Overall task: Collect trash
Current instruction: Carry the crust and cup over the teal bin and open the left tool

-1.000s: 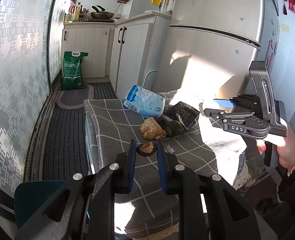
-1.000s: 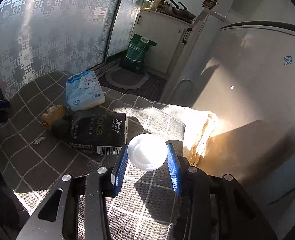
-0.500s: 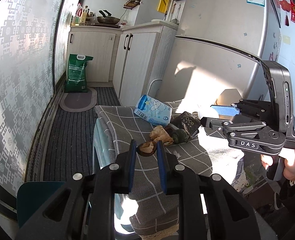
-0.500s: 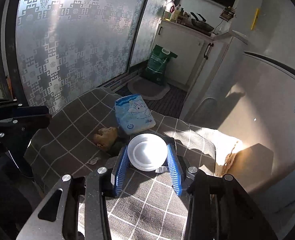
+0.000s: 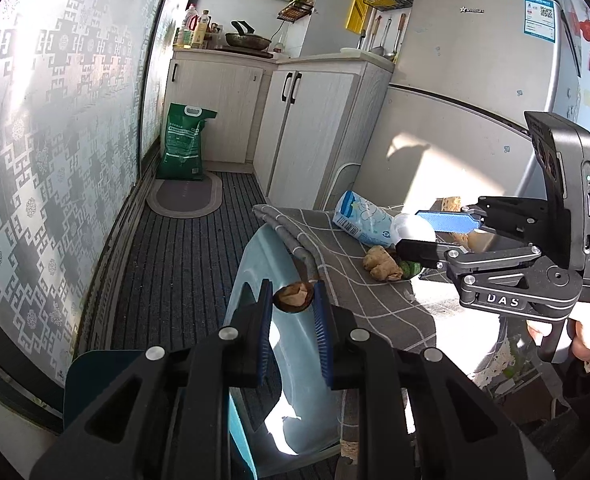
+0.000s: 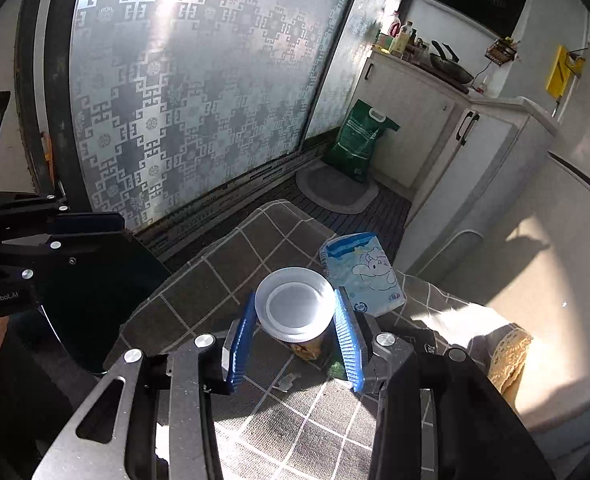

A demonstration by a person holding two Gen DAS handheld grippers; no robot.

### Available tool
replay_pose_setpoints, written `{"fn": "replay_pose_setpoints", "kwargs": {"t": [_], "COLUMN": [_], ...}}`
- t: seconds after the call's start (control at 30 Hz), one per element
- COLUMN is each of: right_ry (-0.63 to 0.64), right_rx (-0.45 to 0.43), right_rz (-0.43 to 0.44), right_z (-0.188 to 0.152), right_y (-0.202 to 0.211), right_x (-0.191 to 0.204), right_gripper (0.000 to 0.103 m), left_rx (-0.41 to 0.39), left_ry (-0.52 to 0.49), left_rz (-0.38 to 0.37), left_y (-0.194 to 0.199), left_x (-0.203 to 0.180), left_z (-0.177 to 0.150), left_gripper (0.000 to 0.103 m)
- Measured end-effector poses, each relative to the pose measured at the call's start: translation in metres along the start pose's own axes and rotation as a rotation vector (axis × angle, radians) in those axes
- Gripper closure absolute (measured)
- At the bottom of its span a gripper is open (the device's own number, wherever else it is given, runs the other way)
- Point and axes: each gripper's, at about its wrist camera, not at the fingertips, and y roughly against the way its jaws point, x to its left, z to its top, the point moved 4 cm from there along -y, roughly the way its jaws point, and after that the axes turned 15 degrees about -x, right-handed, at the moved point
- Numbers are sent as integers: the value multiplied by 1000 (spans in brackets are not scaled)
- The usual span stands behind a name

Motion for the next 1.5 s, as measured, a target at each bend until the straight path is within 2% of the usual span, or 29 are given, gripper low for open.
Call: {"fn": "replay_pose_setpoints", "kwargs": {"t": [0.63,0.93,1.37,1.5], "right_ry": [65,-3,-98,-114], "right_rx": [9,86,209,244], "right_rz": [179,285,336,348], "right_z": [35,31,9,2], "right_y": [-34,-57,-85,-94], "right_x": [97,134,151,159], "right_gripper": [64,64,64,64], "left_rx": [58,164,296,361], "left_ry": [59,69,65,59], "left_rz": [123,176,232,228], "left_y": [30,27,13,7], "left_x": [80,110,135,138], "left_z": [-25,-55,-98,-118], "left_gripper": [81,81,81,81]}}
